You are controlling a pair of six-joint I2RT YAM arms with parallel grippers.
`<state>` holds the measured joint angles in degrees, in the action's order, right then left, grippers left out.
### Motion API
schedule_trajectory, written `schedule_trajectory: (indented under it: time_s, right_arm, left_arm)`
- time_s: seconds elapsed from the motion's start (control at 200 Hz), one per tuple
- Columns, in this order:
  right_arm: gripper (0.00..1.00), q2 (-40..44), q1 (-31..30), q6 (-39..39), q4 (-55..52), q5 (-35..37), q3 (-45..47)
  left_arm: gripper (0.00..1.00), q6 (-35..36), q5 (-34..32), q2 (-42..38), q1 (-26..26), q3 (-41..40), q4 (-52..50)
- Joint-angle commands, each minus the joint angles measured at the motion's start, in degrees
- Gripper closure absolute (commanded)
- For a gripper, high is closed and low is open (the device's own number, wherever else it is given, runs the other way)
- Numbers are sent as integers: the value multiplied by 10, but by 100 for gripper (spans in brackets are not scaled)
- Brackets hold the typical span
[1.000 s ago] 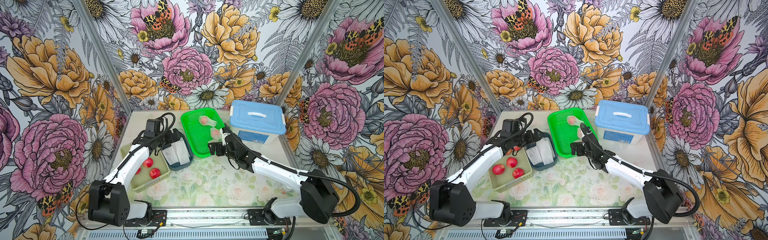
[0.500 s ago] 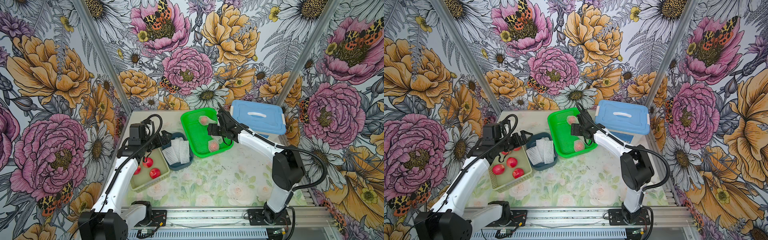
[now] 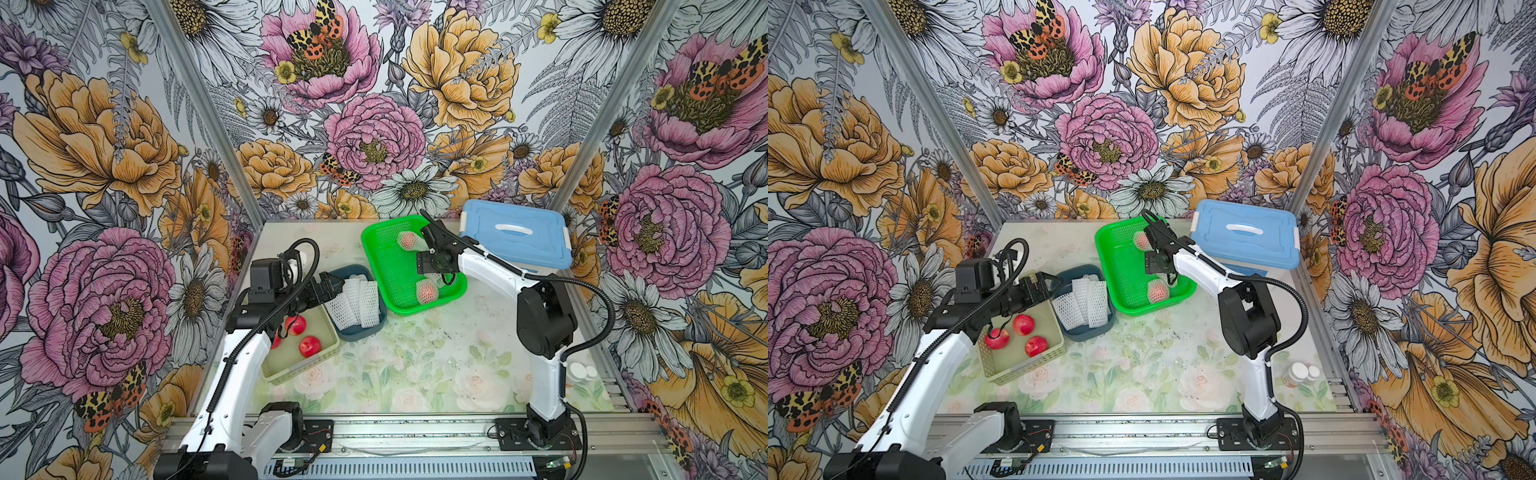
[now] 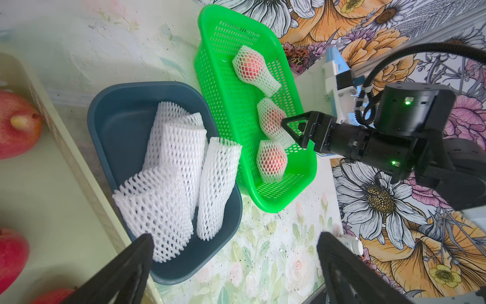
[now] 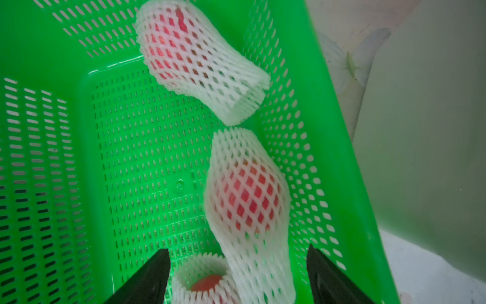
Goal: Remove foam nets from apples
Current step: Pick up the apple from the basket.
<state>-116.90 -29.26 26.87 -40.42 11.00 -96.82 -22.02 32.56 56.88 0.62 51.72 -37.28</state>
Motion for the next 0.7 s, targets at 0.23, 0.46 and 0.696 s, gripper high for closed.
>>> schedule_trajectory:
  time_s: [0.23,0.46,0.696]
  right_arm:
    - [16,-65,4,-18,-22,12,-49]
    - [20,-101,3,-18,-21,20,-73]
    - [28,-132,2,-14,-21,48,-99]
  left_arm:
    - [1,16,13,-27,-3,-16,0]
    - [1,12,21,-17,-8,-17,0]
    - [1,13,23,-18,-20,-17,0]
